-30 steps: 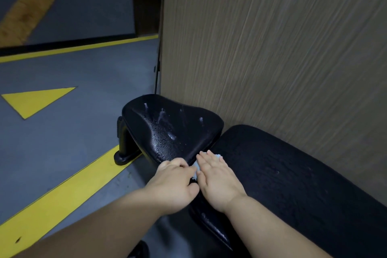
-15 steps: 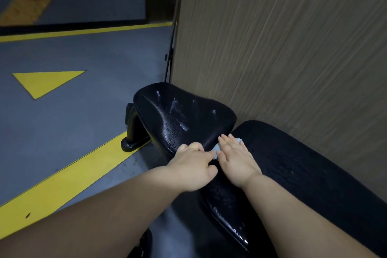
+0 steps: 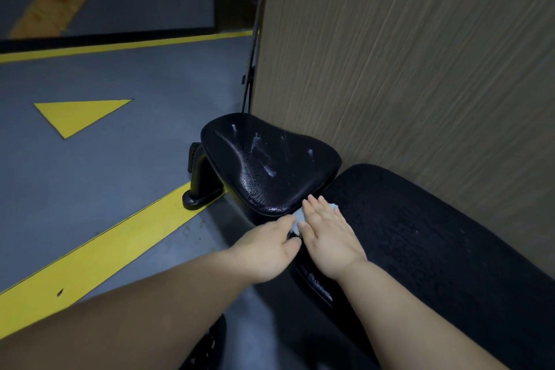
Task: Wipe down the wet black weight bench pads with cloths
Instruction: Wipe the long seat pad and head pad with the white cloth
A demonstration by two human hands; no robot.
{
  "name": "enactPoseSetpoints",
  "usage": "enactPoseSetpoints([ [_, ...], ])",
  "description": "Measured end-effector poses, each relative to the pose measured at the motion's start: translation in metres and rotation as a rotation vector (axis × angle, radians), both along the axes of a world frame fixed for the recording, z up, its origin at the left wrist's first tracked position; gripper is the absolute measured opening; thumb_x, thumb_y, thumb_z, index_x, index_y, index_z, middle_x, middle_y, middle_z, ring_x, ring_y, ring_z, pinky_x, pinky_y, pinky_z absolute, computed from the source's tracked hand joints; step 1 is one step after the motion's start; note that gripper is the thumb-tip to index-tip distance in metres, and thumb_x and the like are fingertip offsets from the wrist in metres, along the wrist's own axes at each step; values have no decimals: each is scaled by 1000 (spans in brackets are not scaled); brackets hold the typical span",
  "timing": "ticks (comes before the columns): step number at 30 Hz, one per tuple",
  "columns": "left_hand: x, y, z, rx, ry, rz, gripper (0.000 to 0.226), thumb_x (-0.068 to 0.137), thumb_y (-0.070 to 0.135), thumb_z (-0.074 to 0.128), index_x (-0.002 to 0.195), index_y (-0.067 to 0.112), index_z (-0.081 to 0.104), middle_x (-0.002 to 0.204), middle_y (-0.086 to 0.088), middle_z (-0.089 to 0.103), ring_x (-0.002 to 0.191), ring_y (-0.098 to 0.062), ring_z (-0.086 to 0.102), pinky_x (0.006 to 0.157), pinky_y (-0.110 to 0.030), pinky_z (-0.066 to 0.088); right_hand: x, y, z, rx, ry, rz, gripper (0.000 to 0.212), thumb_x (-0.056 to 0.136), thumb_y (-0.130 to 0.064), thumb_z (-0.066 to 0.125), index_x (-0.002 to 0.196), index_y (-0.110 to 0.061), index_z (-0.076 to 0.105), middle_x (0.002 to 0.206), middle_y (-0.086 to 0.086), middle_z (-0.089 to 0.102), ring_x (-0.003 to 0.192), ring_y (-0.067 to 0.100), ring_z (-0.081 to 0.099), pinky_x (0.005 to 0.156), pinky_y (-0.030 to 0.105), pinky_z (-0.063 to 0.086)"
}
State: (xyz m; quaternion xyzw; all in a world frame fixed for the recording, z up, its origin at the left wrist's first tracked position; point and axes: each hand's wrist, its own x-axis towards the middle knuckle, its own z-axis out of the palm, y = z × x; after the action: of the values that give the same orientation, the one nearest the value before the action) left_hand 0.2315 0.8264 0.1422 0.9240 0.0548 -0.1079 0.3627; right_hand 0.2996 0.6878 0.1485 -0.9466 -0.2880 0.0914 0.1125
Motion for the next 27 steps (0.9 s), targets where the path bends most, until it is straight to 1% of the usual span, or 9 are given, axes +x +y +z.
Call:
enactPoseSetpoints([
  [2,3,-9,1,-25,9,-26,55,96,36,39,149,24,29,147,-1,44,133,-21,43,108,-36,36,7,1,1,-14,2,-31,53,104,-34,21,154,-19,11,161,-9,2,146,4,-10,119,27,-8],
  [3,5,-10,2,-33,13,-23,62,93,39,38,152,25,26,150,0,41,134,-20,41,109,-36,35,9,1,1,-19,5,-39,53,103,-34,20,154,-20,12,161,-9,1,145,3,-10,119,28,-7],
  [6,11,-5,2,-57,18,7,68,83,43,33,150,32,32,142,-1,50,126,-21,48,104,-39,42,11,2,4,-29,5,-40,53,103,-34,20,154,-19,12,161,-9,2,146,4,-9,119,29,-7],
  [9,6,2,2,-19,32,-14,61,94,36,39,153,29,27,153,1,39,136,-17,40,110,-34,36,3,0,6,-34,13,-16,53,104,-33,20,154,-18,11,161,-8,1,146,5,-9,119,28,-7],
  [11,0,4,0,6,9,-17,55,98,34,41,152,26,31,152,1,41,136,-16,41,111,-32,35,-6,-4,6,-24,22,11,54,104,-33,21,154,-19,8,161,-9,-1,146,5,-10,118,26,-8],
  [15,-12,7,-1,12,-36,-34,53,100,42,42,149,23,37,147,3,48,134,-12,44,111,-29,35,-24,-15,2,-26,3,60,56,104,-35,21,154,-20,2,160,-10,-4,144,2,-13,115,22,-12],
  [18,-15,4,-4,25,-68,-58,55,102,42,40,152,20,32,152,3,40,139,-11,37,113,-27,30,-27,-18,2,-40,-10,72,55,104,-36,19,154,-21,0,160,-12,-7,143,0,-15,115,22,-13],
  [23,5,-2,-18,-2,-36,-29,60,102,45,34,156,23,19,155,0,36,141,-17,35,113,-33,31,-5,-9,1,-52,-19,46,54,104,-36,19,154,-23,4,160,-13,-4,144,0,-14,117,26,-11],
  [27,25,-1,-25,-29,-108,63,45,102,43,34,142,26,47,135,3,58,124,-15,52,103,-33,41,9,-2,3,-56,-12,34,53,103,-34,20,154,-23,9,160,-14,1,145,2,-11,118,28,-9],
])
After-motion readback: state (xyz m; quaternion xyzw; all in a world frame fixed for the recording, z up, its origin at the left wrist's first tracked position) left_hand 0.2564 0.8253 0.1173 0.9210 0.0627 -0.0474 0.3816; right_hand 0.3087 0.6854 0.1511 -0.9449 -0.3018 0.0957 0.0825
